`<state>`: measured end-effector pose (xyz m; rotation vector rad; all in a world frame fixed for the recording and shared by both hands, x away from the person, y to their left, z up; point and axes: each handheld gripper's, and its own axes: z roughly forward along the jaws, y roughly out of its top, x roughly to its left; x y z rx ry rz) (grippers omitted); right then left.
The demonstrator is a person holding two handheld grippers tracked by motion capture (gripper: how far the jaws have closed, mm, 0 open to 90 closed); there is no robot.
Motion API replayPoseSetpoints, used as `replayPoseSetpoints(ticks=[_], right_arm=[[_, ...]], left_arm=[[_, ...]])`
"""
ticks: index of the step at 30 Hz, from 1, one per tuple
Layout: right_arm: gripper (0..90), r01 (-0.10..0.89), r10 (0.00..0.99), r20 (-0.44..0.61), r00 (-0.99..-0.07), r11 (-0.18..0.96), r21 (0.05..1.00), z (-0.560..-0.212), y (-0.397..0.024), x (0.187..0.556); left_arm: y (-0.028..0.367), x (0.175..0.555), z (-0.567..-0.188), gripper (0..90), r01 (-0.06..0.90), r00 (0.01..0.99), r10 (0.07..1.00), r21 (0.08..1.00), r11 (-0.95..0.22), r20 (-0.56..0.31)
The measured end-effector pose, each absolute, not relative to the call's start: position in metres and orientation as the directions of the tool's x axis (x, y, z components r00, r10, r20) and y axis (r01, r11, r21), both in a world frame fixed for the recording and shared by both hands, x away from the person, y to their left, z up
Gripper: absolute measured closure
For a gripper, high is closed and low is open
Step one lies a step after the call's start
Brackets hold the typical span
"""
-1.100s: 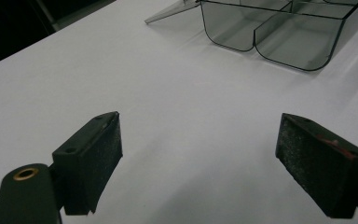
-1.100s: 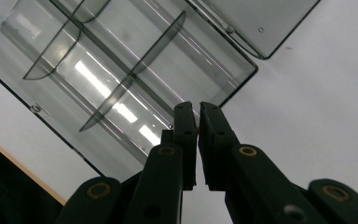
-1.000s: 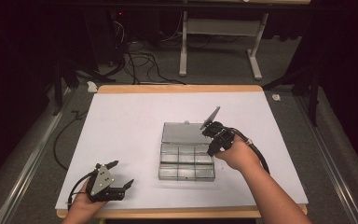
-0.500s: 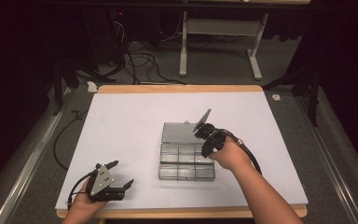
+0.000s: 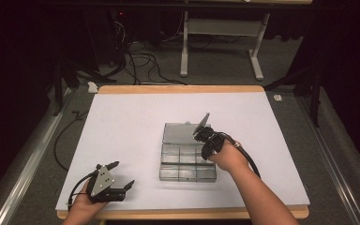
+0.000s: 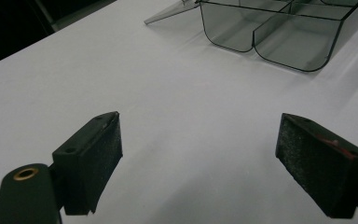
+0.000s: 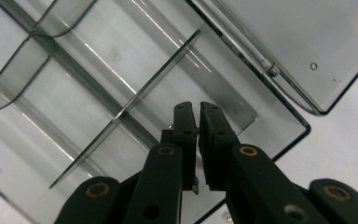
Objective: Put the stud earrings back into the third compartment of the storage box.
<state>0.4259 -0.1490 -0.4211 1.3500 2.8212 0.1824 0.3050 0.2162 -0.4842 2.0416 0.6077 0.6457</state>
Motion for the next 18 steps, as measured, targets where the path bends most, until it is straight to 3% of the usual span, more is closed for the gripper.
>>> replayPoseSetpoints(ticks=[12, 18], right_arm=[[84.5, 0.788, 0.786, 0.056, -0.615, 0.610, 0.090, -0.433, -0.148, 0.428], [82.3, 0.777, 0.776, 0.066, -0.627, 0.617, 0.128, -0.416, -0.149, 0.425]], left_arm=[[0.216, 0.305, -0.484, 15.2, 0.176, 0.745, 0.634, 0.855, -0.488, 0.209], [0.216, 0.305, -0.484, 15.1, 0.178, 0.744, 0.635, 0.854, -0.489, 0.209]])
